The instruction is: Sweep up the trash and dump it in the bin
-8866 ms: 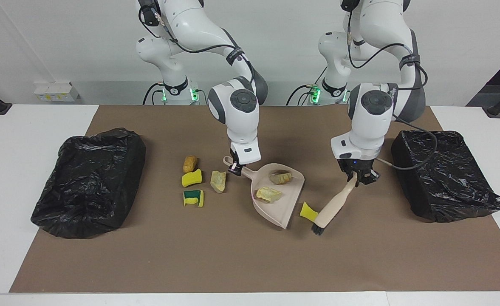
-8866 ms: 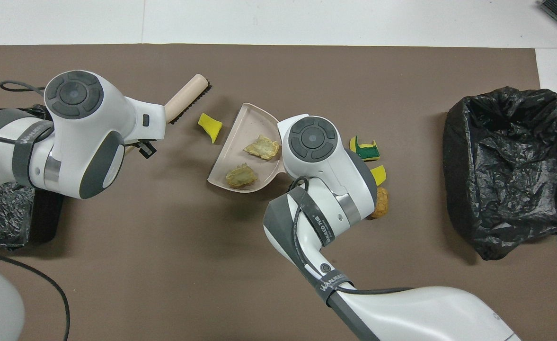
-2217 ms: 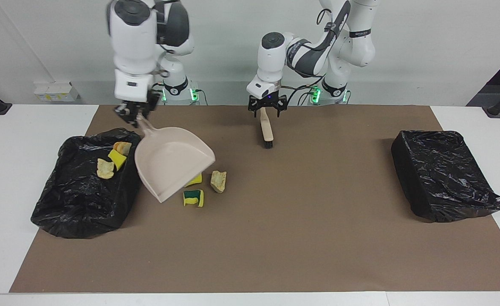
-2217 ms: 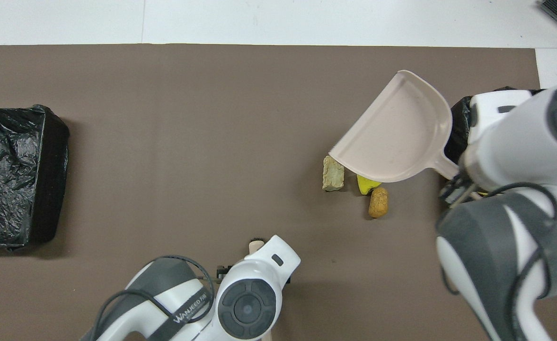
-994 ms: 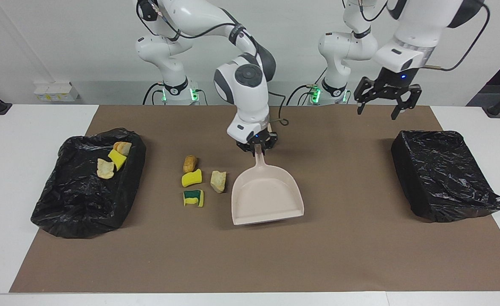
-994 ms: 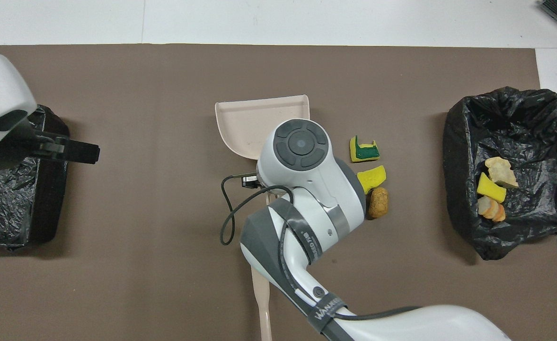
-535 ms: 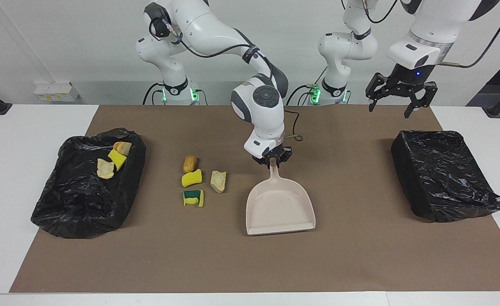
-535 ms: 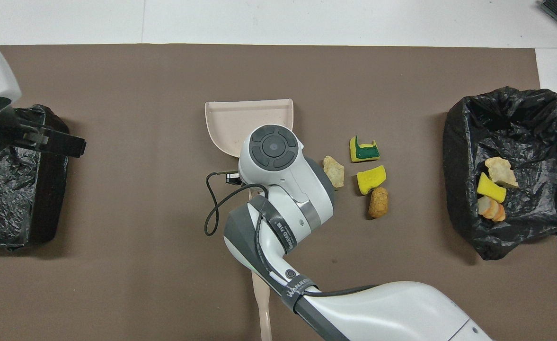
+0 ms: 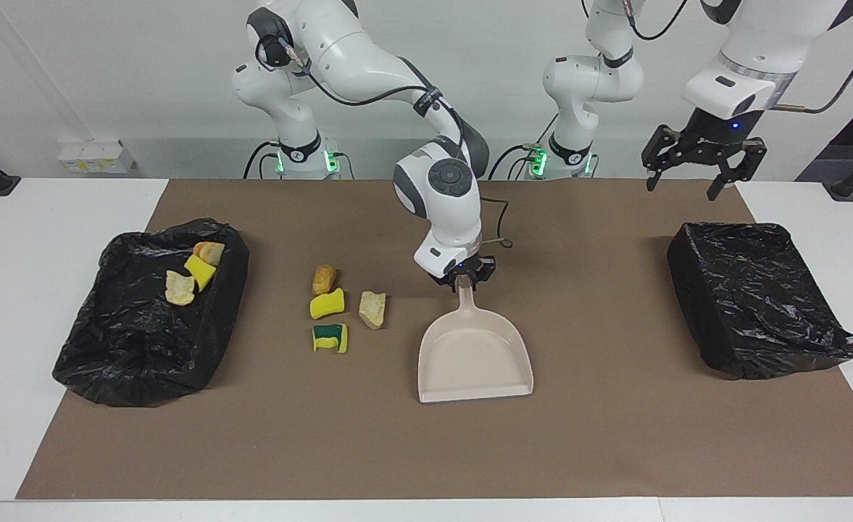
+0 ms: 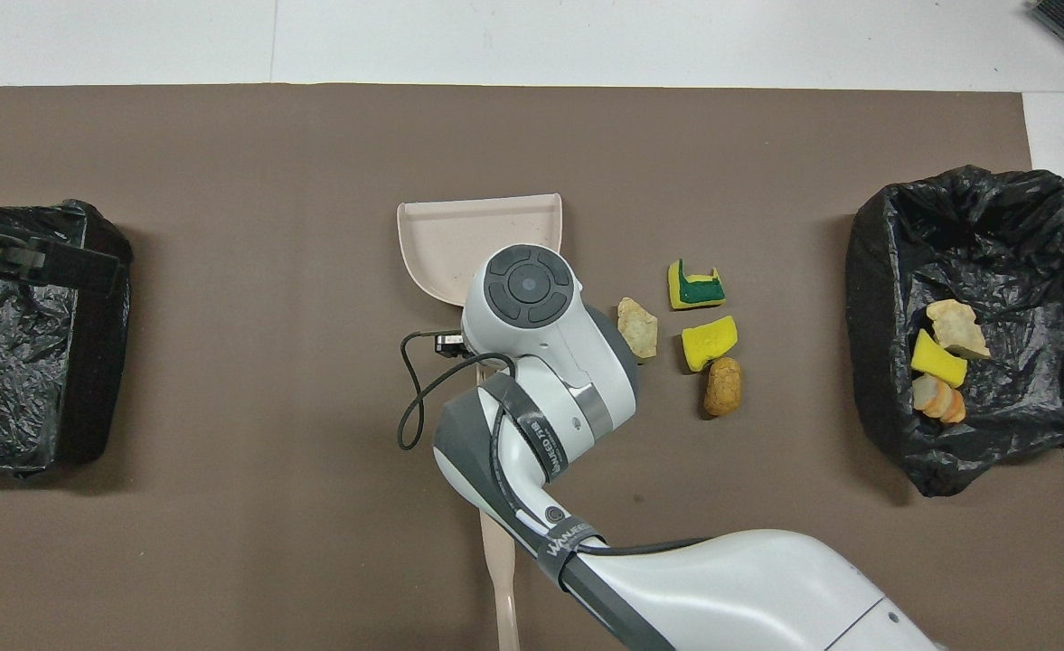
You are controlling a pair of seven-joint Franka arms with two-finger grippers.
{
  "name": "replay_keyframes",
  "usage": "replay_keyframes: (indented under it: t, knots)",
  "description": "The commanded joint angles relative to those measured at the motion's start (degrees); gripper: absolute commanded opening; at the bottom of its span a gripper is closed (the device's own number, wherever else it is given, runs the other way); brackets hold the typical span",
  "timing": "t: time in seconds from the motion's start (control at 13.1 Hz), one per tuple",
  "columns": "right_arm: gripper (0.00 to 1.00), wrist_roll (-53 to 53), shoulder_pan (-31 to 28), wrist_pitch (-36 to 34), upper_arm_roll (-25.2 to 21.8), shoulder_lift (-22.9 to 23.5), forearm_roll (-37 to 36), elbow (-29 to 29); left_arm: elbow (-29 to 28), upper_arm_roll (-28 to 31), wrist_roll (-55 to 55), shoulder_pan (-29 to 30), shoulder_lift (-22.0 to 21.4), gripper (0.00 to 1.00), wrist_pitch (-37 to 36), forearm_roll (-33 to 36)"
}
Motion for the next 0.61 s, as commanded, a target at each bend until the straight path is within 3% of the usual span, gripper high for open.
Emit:
replay_keyframes:
  t: [0.0,0.31,0.54]
  knots:
    - [1.00,-1.6,-1.3,-0.6,0.2,-3.1,1.8,-1.3,0.4,-0.5,0.2,1.1,-0.2,1.00,-1.4,0.7]
    - [1.00,-1.7,-4.8,-14.1,0.2,-12.9,1.8,-2.2,-0.1,-0.3,-0.5,2.3,-0.4,1.00,-1.1,0.9]
    - [1.00,-1.7,-4.0,-23.7,0.3,-22.1,3.8,-8.2,-0.6,-0.5,-0.8,1.4,-0.5,1.00,-0.1,0.6]
